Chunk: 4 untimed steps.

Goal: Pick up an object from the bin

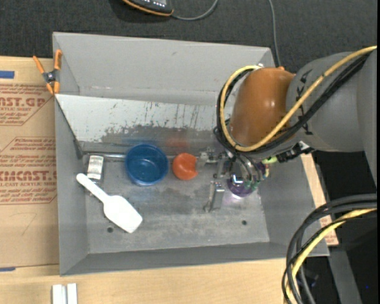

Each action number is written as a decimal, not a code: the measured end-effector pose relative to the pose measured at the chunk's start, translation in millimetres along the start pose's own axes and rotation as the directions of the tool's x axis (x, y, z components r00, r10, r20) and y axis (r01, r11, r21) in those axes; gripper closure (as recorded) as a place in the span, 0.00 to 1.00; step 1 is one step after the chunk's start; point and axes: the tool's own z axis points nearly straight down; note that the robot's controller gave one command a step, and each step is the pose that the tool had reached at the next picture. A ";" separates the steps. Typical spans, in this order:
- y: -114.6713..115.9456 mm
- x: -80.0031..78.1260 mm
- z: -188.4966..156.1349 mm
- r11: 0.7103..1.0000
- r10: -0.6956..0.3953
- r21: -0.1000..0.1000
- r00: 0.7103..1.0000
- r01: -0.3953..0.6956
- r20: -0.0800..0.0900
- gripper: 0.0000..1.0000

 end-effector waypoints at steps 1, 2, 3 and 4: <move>0.0 -1.6 -4.8 1.000 0.000 0.000 1.000 0.000 0.007 0.00; 100.0 -31.4 66.5 0.998 -0.058 -0.004 0.998 0.058 0.002 0.00; 118.4 -13.7 5.1 0.994 0.113 -0.004 0.994 -0.113 0.012 0.00; 164.8 -8.0 35.3 0.999 0.052 -0.005 0.999 -0.052 0.001 0.00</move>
Offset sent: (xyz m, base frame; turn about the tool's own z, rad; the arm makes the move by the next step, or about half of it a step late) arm 0.0314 0.0939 -0.0642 -0.0502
